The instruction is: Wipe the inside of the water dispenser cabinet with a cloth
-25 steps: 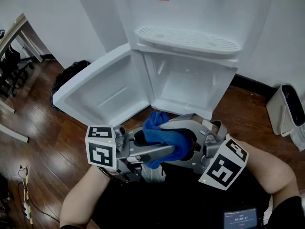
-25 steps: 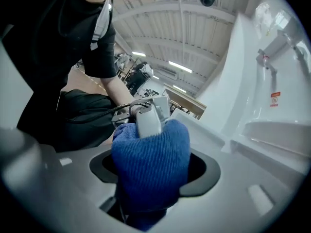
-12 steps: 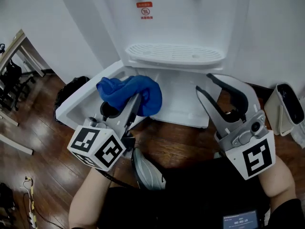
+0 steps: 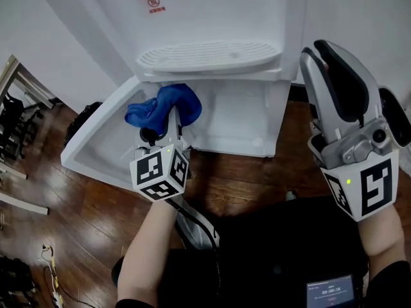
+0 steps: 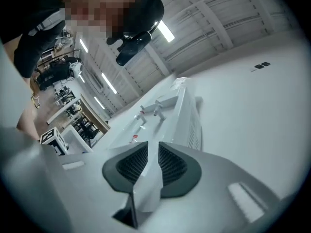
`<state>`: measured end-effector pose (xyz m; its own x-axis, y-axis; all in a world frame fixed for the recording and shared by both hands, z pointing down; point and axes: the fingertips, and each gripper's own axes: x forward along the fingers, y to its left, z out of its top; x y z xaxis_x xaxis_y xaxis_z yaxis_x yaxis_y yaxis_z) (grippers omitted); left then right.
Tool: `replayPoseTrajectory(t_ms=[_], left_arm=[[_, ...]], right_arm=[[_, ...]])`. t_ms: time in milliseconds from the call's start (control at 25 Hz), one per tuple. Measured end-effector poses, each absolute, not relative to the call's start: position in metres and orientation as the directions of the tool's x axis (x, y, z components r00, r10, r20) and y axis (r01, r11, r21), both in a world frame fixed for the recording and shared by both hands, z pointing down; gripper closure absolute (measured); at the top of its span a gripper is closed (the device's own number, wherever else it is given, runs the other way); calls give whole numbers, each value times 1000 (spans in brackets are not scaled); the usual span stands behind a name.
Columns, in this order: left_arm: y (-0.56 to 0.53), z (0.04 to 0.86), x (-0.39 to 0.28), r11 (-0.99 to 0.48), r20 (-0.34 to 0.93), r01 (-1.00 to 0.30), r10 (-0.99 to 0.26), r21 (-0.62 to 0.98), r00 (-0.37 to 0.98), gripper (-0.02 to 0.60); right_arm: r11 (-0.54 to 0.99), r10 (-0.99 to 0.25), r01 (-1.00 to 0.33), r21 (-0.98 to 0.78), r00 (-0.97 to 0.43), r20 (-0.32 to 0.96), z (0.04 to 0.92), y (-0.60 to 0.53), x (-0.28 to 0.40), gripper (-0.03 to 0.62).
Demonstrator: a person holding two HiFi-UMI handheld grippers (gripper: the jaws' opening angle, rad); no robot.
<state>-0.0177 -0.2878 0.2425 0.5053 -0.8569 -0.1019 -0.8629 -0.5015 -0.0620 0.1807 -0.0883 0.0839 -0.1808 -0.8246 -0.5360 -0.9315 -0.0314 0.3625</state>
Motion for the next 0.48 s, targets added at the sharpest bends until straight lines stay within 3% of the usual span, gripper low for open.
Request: replayPoseTrajectory(t_ms=[200,480], left_arm=[[-300,328,-11,-518,61,-845,-856,-133,514,388],[-303,457,-3,-558,424,-823,-776,-112,468,388]], right_arm=[[-4,-816,-963,269,-153,-558,79,-96,201,525],[25,-842,-986,163,-108,-528,88,-108,221,525]])
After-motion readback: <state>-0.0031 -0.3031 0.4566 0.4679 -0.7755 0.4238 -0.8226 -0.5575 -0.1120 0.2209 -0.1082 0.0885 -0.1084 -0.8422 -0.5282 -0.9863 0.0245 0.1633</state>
